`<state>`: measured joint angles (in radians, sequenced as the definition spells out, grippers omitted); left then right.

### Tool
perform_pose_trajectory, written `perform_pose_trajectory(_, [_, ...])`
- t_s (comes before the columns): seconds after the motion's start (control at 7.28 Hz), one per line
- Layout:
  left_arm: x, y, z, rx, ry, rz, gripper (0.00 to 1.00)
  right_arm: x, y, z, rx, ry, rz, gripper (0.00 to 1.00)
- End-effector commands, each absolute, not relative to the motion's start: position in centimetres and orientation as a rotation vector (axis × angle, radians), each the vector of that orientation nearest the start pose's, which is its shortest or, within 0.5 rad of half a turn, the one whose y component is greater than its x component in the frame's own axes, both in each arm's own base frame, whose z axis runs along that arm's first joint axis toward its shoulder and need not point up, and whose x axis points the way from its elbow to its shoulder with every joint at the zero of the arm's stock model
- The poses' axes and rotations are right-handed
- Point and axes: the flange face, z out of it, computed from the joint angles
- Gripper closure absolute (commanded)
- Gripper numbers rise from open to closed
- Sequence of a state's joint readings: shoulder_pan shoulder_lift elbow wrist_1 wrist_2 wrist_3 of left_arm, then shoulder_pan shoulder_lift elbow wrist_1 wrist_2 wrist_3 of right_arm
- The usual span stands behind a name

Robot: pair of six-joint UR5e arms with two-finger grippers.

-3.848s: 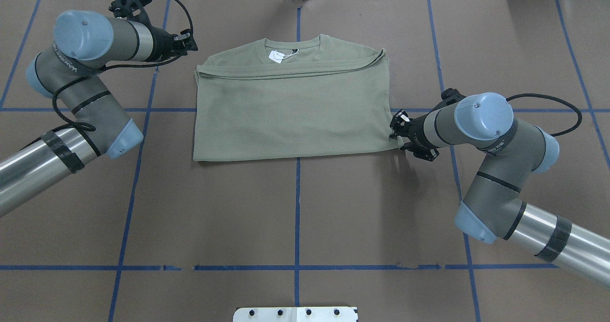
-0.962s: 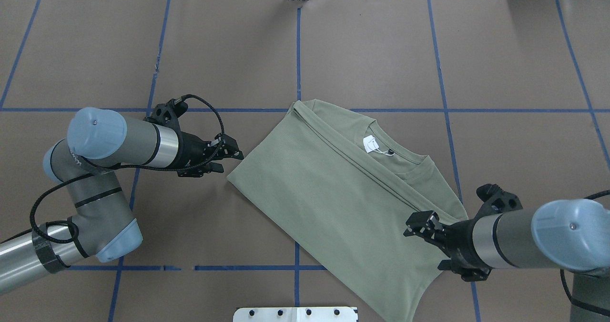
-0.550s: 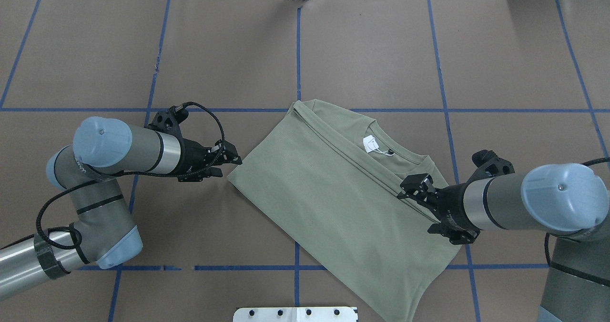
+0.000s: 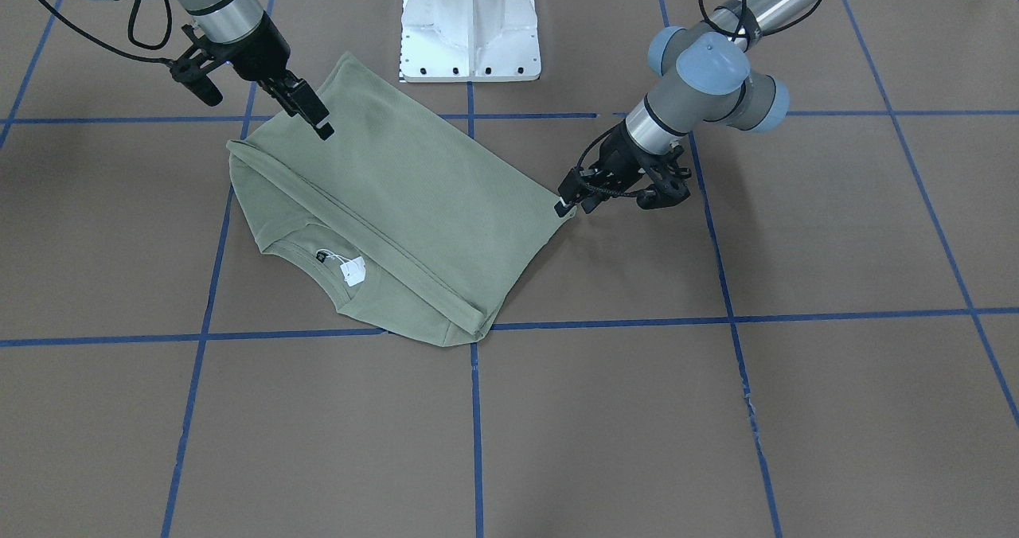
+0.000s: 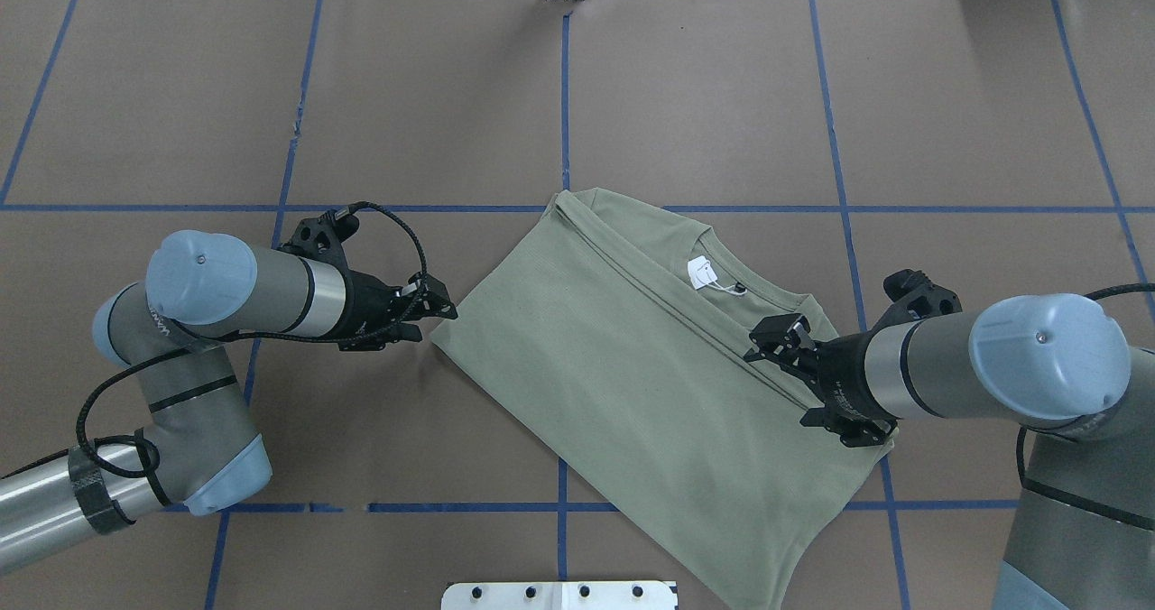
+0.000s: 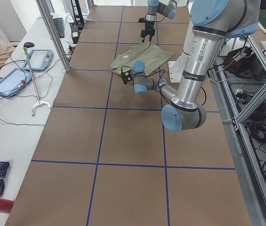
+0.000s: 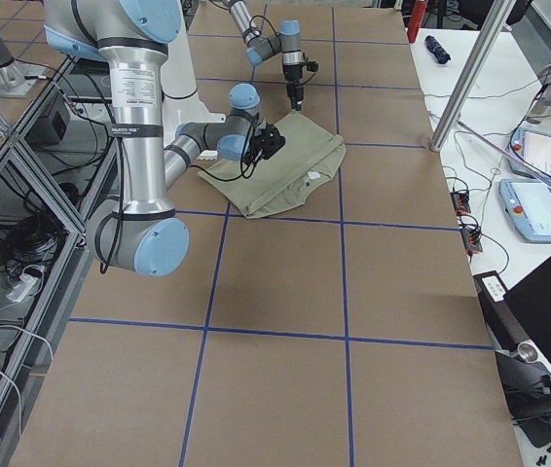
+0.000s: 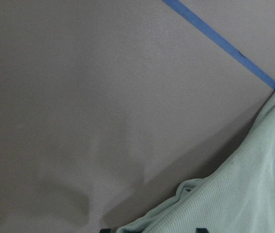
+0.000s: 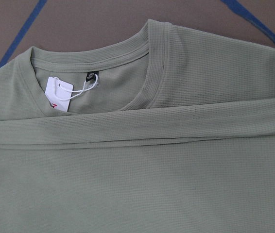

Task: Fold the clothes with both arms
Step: 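Move the left gripper to the shirt's edge while the right gripper grasps the opposite edge, then hold the shirt with both grippers and rotate it upright, left gripper pulling farther away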

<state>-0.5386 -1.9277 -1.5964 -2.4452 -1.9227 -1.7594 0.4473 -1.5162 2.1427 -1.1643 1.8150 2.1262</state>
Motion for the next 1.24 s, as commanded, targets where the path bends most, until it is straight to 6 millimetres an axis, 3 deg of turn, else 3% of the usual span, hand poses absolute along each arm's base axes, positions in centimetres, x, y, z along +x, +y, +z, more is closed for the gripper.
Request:
perform_pose_trajectory(0.0, [49.5,-40.7,35.2,-0.089,1.275,-0.402,0.40,-38.2,-30.5,32.0,-0.286,-1.045,0.780,0.00])
perform_pose_trajectory(0.41, [49.9,-40.4,35.5,-0.095,1.267,-0.400,0.44,-38.2,-30.5,31.9,-0.286,-1.047,0.779,0.00])
perform_pose_trajectory(0.82, [50.2,-40.5,35.9,-0.098,1.260,-0.401,0.59,-38.2,-30.5,31.7,-0.287,-1.050,0.778,0.00])
perform_pose_trajectory(1.1, [50.7,-39.8,36.1,-0.107,1.255,-0.390,0.89,-38.2,-30.5,31.7,-0.287,-1.050,0.779,0.00])
